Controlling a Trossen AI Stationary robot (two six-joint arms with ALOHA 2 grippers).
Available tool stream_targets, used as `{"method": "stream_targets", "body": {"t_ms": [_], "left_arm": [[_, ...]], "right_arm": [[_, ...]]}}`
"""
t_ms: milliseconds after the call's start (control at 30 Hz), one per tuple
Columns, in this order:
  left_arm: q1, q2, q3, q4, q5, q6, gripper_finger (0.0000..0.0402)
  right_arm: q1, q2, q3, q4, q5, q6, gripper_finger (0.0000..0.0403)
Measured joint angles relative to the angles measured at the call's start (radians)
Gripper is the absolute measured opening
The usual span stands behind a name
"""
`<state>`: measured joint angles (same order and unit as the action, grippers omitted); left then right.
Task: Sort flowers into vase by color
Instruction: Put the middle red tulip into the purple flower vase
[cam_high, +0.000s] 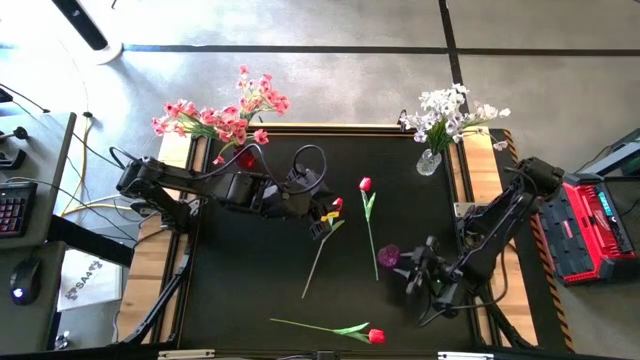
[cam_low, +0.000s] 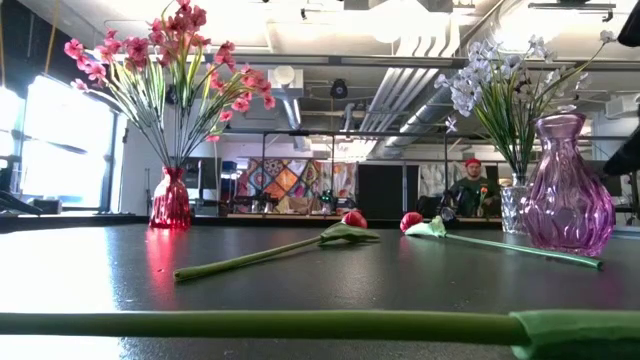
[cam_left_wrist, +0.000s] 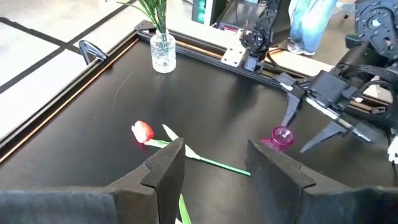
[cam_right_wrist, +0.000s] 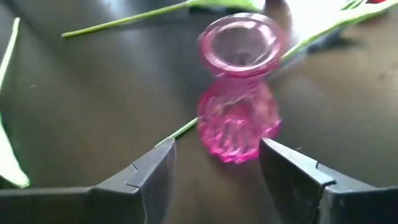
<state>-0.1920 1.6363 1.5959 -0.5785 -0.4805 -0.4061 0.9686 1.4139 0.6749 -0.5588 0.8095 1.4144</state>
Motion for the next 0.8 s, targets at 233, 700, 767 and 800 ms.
{"method": "stream_targets", "body": {"t_ms": [233, 700, 767, 800], "left_arm": [[0.017, 0.000, 0.000, 0.000, 0.035, 0.047, 0.0161], [0.061, 0.211, 0.000, 0.188, 0.385, 0.200, 0.0150], [0.061, 0.228, -0.002, 0.171, 0.399, 0.165, 0.0150], [0.061, 0.228, -0.002, 0.160, 0.399, 0.151, 0.0150]], "right_arm": [[-0.010, 0.000, 0.136, -0.126, -0.154, 0.026, 0.0202], [-0.084, 0.000, 0.597, -0.724, 0.030, 0.154, 0.0156], [-0.146, 0.000, 0.607, -0.753, -0.013, 0.202, 0.0151], [-0.183, 0.000, 0.607, -0.751, -0.051, 0.197, 0.0149]]}}
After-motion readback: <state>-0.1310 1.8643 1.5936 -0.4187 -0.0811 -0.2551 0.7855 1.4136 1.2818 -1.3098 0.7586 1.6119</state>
